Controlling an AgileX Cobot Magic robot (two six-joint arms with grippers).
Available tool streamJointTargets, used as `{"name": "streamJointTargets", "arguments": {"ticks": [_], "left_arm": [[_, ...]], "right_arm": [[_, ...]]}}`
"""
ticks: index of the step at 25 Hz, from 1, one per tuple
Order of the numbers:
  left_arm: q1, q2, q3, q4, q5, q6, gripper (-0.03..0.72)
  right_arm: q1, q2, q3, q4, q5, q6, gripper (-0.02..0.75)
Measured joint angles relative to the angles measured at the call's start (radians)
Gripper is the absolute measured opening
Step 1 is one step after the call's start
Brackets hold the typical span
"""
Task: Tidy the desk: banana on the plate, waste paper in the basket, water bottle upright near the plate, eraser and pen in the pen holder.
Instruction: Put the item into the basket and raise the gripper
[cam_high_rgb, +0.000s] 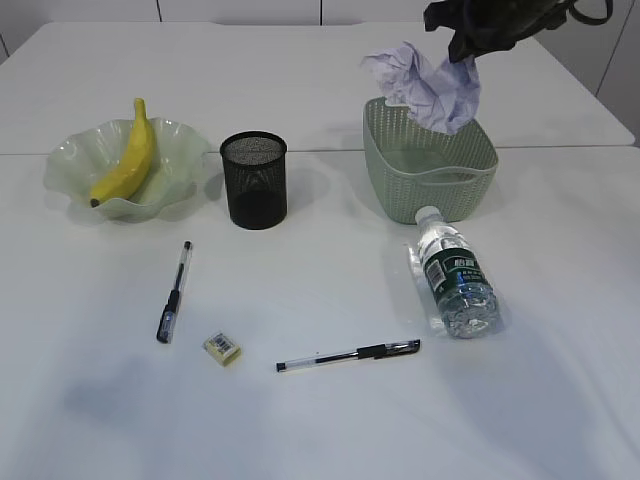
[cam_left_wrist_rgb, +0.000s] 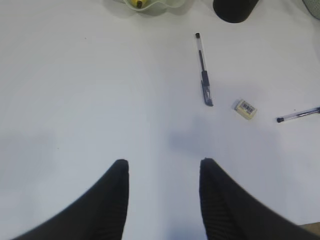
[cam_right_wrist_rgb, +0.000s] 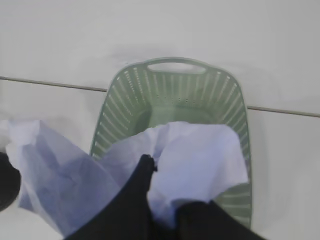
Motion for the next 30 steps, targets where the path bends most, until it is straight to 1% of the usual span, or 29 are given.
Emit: {"name": "streamJointTargets", "arguments": {"ticks": [4,9,12,19,21,22,26,27,30], "left_arm": [[0.000,0.000,0.000,0.000,0.000,0.000,0.329],[0.000,0.000,0.000,0.000,-0.001,0.000,0.329],[0.000,0.000,0.000,0.000,-0.004,0.000,0.328],[0.000,0.000,0.000,-0.002,-0.013,0.000,0.328],[0.000,0.000,0.000,-0.004,-0.013,0.000,0.328],[0.000,0.000,0.000,-0.004,-0.013,0.000,0.328],[0.000,0.000,0.000,-0.009,-0.013,0.000,0.328],[0.000,0.000,0.000,-0.012,-0.013,0.000,0.328],[0.000,0.000,0.000,-0.016,-0.013,0.000,0.328]], "right_arm": [[0.000,0.058,-0.031,-0.002,-0.026,0.016,0.029],[0.000,0.123,-0.067,-0.088,-0.032,0.080,0.029],[0.000,0.129,-0.078,-0.120,-0.032,0.088,0.029],[0.000,0.140,-0.079,-0.124,-0.036,0.097,0.036],[0.000,0.148,-0.079,-0.120,-0.036,0.098,0.069],[0.000,0.150,-0.079,-0.120,-0.036,0.101,0.102],[0.000,0.151,-0.079,-0.116,-0.036,0.103,0.279],[0.000,0.151,-0.079,-0.116,-0.036,0.103,0.312],[0.000,0.152,-0.079,-0.112,-0.036,0.104,0.356]]}}
